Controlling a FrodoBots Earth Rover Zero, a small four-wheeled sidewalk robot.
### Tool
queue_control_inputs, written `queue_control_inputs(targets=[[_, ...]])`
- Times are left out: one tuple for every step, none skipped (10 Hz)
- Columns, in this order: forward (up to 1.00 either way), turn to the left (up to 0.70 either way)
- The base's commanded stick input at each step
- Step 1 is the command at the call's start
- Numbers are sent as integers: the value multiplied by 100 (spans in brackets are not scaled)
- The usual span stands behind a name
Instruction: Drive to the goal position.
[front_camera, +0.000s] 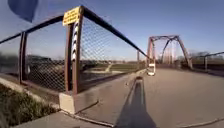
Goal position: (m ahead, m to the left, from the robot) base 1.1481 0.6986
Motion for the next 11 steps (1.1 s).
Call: queue_control_inputs(targets=[[45, 0], [45, 0], [45, 0], [45, 0], [45, 0], [45, 0], [45, 0], [45, 0], [45, 0], [45, 0], [45, 0]])
